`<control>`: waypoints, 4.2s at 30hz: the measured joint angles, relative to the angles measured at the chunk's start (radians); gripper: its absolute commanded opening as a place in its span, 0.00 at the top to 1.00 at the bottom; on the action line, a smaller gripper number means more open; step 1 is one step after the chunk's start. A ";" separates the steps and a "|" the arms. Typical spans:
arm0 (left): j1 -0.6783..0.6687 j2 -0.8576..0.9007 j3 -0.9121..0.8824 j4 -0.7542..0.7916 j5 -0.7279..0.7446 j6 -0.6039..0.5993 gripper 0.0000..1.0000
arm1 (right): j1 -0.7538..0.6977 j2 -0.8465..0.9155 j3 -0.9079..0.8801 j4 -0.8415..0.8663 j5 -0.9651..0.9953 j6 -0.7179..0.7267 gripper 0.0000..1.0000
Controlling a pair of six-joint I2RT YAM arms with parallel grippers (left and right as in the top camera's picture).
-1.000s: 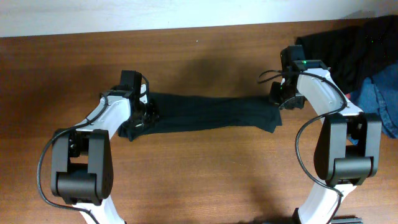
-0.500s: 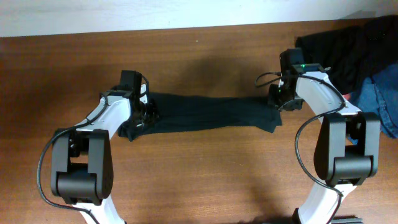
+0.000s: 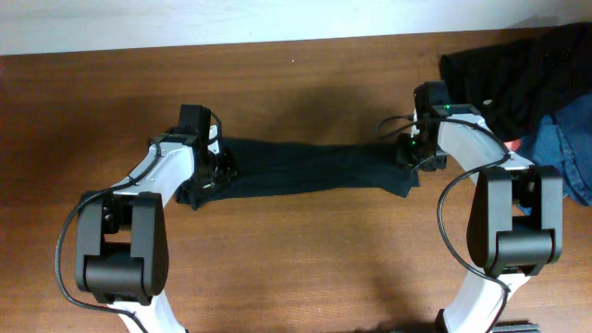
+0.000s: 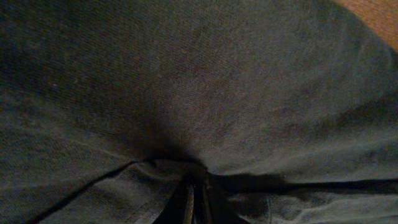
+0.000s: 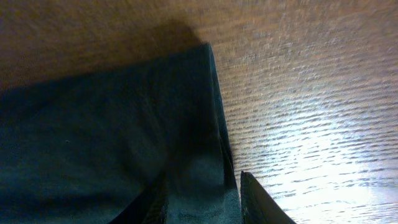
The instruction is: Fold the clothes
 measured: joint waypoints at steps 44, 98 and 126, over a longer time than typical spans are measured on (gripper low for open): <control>0.000 0.000 0.000 0.001 0.003 0.000 0.92 | 0.000 0.000 0.051 0.040 -0.003 -0.029 0.96; 0.000 0.000 0.000 0.002 0.003 0.000 0.92 | -0.001 0.000 -0.004 -0.048 -0.034 0.085 0.96; 0.000 0.000 0.000 0.002 0.004 0.000 0.91 | -0.027 0.002 0.108 -0.035 -0.034 0.084 0.96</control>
